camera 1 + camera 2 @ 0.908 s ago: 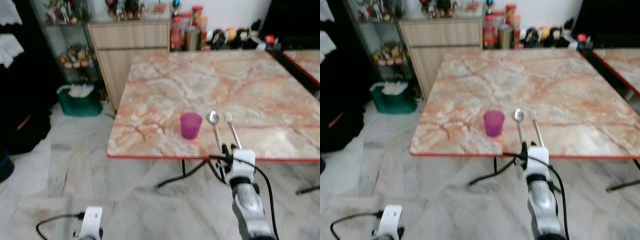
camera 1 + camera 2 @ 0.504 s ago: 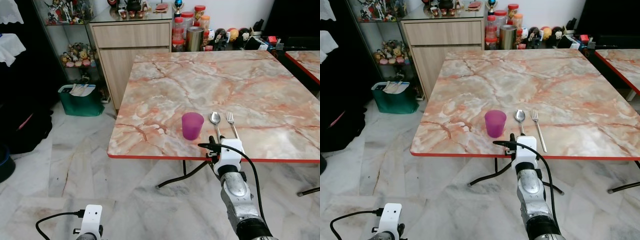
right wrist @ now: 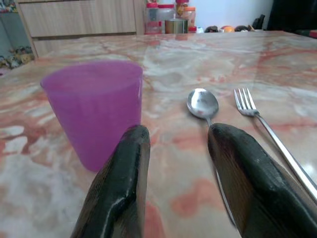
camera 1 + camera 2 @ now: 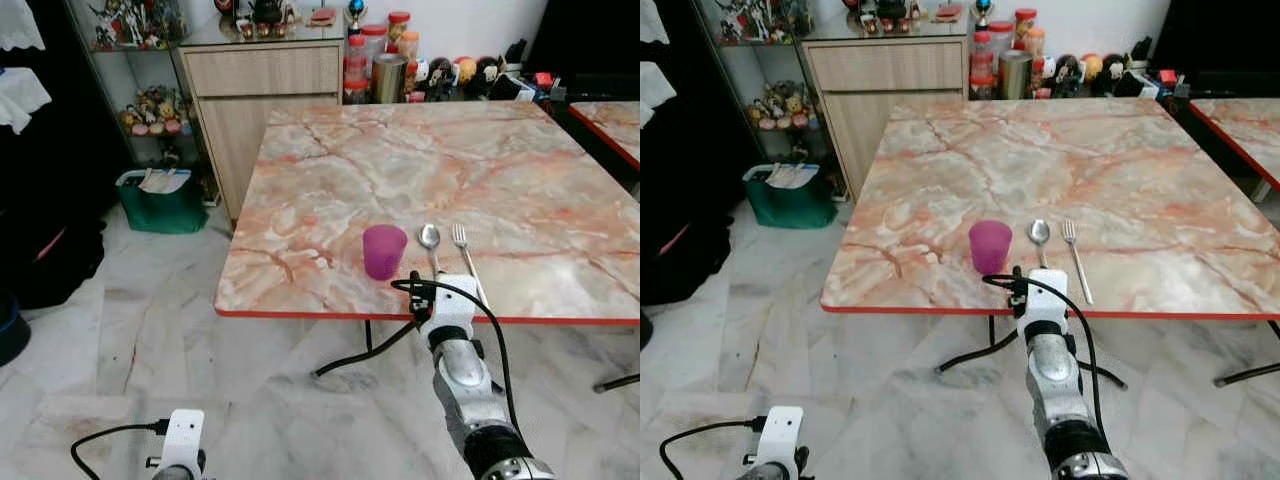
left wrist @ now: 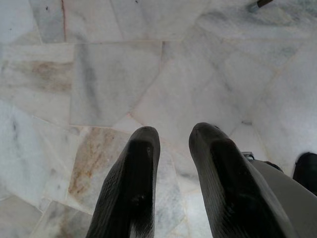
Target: Setting the table
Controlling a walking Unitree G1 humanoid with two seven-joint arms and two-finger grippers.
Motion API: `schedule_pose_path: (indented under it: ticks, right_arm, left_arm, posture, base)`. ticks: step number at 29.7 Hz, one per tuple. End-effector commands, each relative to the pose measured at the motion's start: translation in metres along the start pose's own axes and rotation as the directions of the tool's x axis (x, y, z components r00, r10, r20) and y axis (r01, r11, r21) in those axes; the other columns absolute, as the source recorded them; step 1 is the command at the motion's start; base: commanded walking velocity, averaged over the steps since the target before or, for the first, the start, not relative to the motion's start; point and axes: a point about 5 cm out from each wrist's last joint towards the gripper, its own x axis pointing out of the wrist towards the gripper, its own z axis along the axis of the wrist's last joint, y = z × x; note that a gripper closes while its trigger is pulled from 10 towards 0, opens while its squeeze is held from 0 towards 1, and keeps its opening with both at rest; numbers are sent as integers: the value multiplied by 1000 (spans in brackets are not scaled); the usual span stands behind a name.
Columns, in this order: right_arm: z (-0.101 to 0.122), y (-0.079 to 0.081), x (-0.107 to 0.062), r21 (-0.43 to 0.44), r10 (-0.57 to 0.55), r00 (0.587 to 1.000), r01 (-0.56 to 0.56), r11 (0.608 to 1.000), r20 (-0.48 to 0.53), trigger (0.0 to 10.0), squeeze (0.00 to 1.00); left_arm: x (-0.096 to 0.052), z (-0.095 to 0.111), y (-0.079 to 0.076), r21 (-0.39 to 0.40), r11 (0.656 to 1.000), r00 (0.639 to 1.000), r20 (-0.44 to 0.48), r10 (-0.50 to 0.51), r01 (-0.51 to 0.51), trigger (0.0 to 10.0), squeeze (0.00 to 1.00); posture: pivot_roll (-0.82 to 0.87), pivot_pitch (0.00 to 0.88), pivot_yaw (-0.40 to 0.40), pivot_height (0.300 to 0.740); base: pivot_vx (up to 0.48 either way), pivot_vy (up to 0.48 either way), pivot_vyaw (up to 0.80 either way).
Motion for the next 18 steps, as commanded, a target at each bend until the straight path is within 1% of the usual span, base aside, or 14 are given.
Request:
schedule_pose_path:
  ticks: [1, 2, 4, 8, 18]
  right_arm:
    - [4, -2, 5, 18, -22, 1000, 22, 1000, 4, 10000, 0]
    - [5, -2, 6, 29, -29, 1000, 28, 999, 2, 10000, 0]
    - [7, -3, 7, 21, -30, 1000, 30, 999, 7, 10000, 0]
    - [7, -3, 7, 20, -24, 1000, 24, 1000, 18, 10000, 0]
    - [7, 5, 7, 25, -3, 1000, 2, 1000, 18, 10000, 0]
  left_arm:
    - [1, 3, 4, -9, 1000, 1000, 10, 17, -17, 10000, 0]
    - [1, 3, 3, -10, 1000, 1000, 10, 17, -17, 10000, 0]
    - [1, 3, 3, -12, 1000, 1000, 7, 15, -15, 10000, 0]
    - [0, 2, 2, -12, 1000, 1000, 5, 13, -13, 10000, 0]
    - [0, 0, 2, -16, 1000, 1000, 0, 16, -16, 10000, 0]
  posture:
    - [-26, 0, 37, 740]
    - [-26, 0, 36, 740]
    - [-28, 0, 35, 740]
    - [-25, 0, 33, 740]
    - [-21, 0, 31, 740]
  base:
    - [326, 0, 0]
    - [322, 0, -781]
    - [322, 0, -788]
    - [322, 0, 0]
    - [322, 0, 0]
